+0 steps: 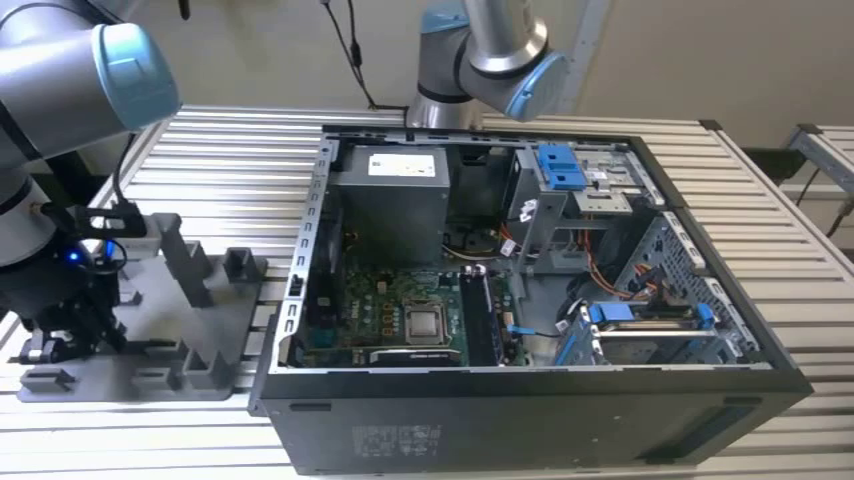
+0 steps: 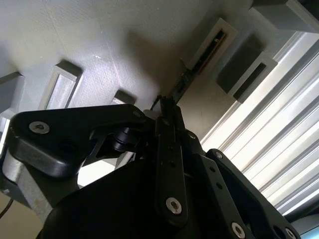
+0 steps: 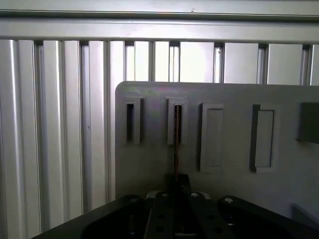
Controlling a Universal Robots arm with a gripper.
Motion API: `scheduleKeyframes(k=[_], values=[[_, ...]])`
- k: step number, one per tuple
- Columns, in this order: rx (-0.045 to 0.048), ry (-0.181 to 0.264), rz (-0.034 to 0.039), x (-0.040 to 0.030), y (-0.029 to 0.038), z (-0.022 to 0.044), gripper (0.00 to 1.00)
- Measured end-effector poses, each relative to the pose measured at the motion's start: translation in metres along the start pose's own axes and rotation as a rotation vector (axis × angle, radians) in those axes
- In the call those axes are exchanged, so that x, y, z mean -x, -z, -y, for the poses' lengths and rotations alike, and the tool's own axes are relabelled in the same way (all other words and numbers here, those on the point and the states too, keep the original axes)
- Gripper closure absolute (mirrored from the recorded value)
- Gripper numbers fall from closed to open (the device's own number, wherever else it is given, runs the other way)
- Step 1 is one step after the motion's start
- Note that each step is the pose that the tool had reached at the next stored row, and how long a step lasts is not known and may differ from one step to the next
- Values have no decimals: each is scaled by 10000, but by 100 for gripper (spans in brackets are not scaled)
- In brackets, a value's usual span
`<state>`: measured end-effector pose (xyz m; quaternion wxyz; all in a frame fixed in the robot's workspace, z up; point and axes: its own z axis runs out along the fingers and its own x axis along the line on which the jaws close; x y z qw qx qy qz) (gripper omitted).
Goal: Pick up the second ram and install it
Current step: 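Pick up the second ram and move it above second insertion slot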
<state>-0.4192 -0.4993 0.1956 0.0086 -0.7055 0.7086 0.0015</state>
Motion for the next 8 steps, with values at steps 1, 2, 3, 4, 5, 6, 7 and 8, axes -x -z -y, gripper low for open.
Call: scheduleKeyframes(k=[1,2,3,4,5,6,7,8], values=[[2,0,-2,0,12,0,86],[3,0,-2,0,25,0,86],[3,0,-2,0,41,0,86],[3,0,-2,0,56,0,86],[3,0,-2,1,71,0,86],[4,0,-3,1,88,0,86],[4,-1,-3,1,105,0,86],[3,0,-3,1,119,1,86]])
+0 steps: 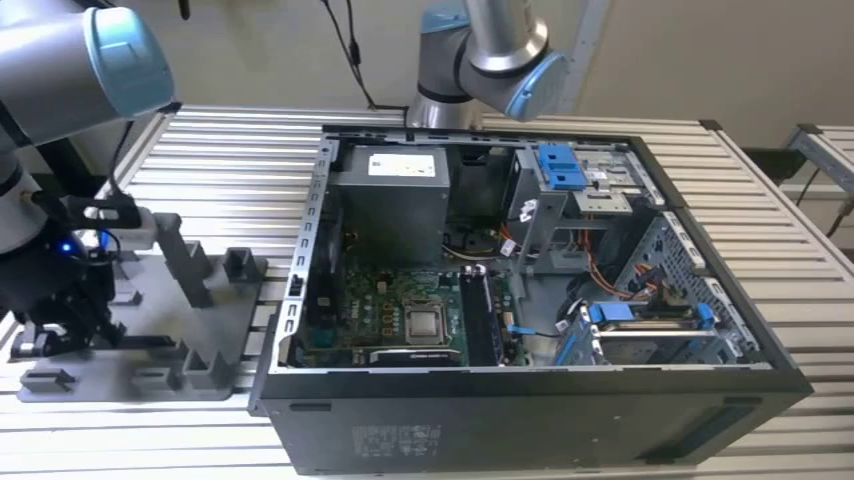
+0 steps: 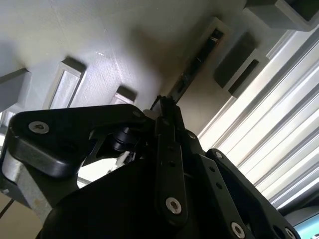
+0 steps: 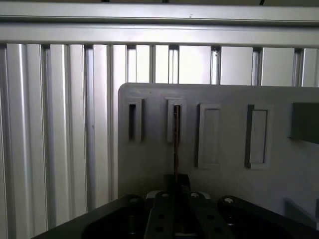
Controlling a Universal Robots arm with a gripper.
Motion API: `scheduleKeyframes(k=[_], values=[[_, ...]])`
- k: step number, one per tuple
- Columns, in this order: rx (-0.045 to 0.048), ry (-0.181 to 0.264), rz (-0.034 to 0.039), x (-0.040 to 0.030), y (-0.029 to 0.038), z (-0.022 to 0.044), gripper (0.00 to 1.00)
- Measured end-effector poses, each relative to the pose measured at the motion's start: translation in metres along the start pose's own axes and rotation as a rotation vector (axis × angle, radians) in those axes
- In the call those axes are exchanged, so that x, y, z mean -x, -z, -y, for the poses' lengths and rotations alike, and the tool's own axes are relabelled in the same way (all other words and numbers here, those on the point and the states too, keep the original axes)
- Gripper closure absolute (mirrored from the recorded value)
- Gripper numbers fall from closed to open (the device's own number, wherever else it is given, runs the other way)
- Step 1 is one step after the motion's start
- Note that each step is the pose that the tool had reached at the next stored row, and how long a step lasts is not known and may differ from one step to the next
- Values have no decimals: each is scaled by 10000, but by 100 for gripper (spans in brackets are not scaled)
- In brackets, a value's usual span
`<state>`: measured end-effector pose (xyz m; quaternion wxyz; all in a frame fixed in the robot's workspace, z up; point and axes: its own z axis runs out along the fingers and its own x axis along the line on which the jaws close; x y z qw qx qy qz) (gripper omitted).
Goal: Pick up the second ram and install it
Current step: 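Pick up the second ram and move it above second insertion slot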
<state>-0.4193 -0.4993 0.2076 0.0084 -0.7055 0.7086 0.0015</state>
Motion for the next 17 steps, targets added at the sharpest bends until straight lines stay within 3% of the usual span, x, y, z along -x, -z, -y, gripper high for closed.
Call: scheduleKeyframes(k=[12,17], values=[[0,0,0,3,185,2,86],[0,1,1,3,231,1,86]])
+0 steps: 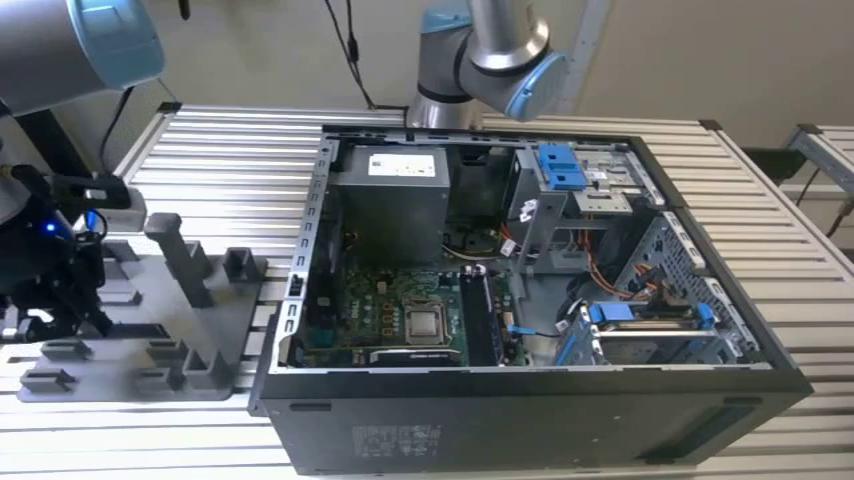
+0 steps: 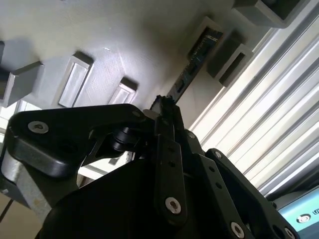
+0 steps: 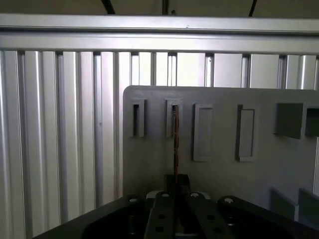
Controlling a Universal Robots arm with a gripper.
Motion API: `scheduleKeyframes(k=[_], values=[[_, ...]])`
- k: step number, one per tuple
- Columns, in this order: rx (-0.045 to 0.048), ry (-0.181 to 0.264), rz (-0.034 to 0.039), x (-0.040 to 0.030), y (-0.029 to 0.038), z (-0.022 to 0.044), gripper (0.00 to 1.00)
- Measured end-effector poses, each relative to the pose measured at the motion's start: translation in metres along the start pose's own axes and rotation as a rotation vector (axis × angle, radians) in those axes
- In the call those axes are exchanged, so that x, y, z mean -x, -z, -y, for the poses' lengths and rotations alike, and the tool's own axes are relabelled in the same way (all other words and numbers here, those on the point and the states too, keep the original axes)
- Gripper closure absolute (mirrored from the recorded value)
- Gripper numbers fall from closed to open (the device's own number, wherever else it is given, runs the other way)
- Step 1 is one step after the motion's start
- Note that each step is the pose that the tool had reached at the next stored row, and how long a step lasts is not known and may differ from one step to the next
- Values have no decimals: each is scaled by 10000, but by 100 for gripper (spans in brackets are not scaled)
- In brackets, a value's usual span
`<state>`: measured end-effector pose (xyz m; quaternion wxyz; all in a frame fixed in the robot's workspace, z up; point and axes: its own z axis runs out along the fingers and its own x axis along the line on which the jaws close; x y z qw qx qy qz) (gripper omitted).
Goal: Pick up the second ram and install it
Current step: 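Pick up the second ram and move it above second insertion slot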
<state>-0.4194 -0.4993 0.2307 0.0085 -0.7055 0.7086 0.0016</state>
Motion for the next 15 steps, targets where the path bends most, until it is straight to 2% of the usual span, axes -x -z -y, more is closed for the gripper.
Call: scheduleKeyframes(k=[5,15], values=[[0,-1,-1,1,44,0,86],[1,-1,-1,3,190,1,86]])
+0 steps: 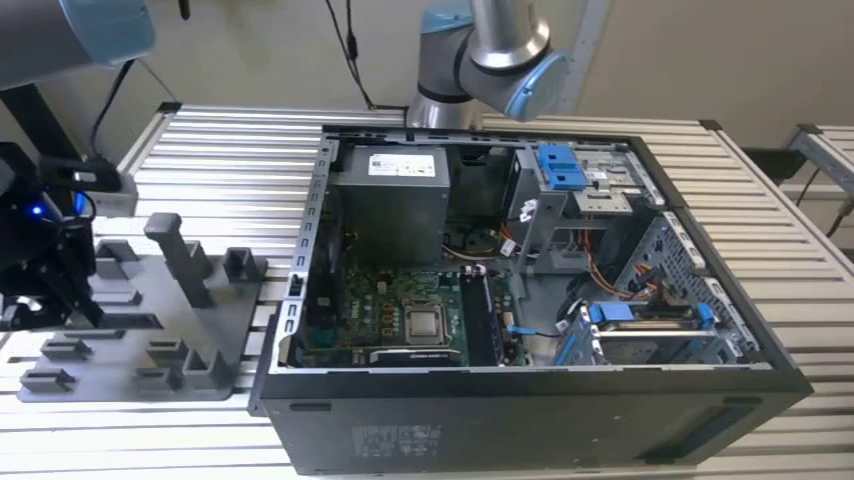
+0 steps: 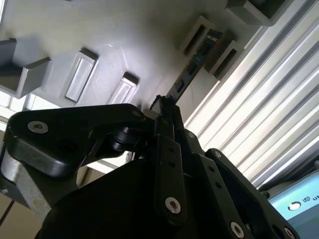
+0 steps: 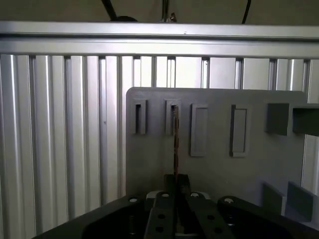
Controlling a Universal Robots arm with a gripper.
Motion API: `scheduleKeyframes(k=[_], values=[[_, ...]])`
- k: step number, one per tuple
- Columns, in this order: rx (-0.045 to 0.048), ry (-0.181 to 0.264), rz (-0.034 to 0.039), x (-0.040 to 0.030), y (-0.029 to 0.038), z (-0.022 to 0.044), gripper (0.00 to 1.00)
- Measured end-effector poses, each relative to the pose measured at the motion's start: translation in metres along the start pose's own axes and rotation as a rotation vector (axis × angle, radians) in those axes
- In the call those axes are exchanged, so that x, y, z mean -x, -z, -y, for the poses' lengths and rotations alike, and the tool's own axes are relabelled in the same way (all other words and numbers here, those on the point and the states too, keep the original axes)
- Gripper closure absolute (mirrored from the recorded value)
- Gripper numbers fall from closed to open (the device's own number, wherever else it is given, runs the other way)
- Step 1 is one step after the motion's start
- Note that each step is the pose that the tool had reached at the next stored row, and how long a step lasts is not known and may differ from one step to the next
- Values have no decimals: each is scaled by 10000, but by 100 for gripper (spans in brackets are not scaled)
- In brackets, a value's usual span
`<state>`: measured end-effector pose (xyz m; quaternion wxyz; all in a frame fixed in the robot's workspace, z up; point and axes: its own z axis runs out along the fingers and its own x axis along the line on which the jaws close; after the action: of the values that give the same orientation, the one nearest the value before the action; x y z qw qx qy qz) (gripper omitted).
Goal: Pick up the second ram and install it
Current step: 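Pick up the second ram and move it above second insertion slot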
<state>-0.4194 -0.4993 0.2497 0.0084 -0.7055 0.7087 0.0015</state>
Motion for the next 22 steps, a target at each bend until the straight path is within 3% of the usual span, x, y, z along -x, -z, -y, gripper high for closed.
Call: scheduleKeyframes(k=[22], values=[[0,3,0,2,217,3,86]])
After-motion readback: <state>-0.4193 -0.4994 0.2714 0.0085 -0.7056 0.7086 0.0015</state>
